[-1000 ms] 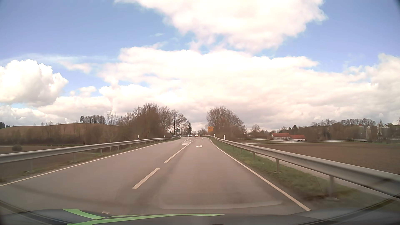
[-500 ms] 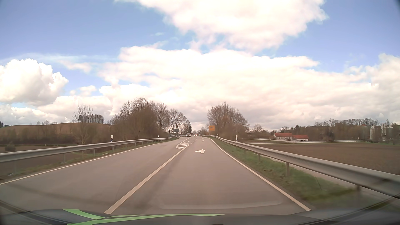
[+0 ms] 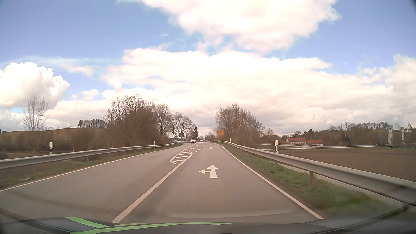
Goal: Follow the waypoints while adhering to traffic rules and regulations
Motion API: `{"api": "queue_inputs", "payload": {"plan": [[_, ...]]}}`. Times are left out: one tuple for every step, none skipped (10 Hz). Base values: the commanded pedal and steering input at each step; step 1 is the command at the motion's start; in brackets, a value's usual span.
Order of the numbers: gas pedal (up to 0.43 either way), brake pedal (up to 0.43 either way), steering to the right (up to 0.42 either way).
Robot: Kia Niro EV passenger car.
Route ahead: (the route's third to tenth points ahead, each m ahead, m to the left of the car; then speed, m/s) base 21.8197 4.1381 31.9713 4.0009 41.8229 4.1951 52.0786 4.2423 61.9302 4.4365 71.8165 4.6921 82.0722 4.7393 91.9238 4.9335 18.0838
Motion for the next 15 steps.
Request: {"api": "queue_inputs", "payload": {"plan": [[0.189,0.000,0.004],[0.189,0.000,0.004],[0.189,0.000,0.004],[0.189,0.000,0.004],[0.189,0.000,0.004],[0.189,0.000,0.003],[0.189,0.000,0.004],[0.189,0.000,0.003],[0.189,0.000,0.003],[0.189,0.000,0.003],[0.189,0.000,0.003],[0.189,0.000,0.003],[0.189,0.000,0.002],[0.189,0.000,0.001],[0.189,0.000,0.000]]}}
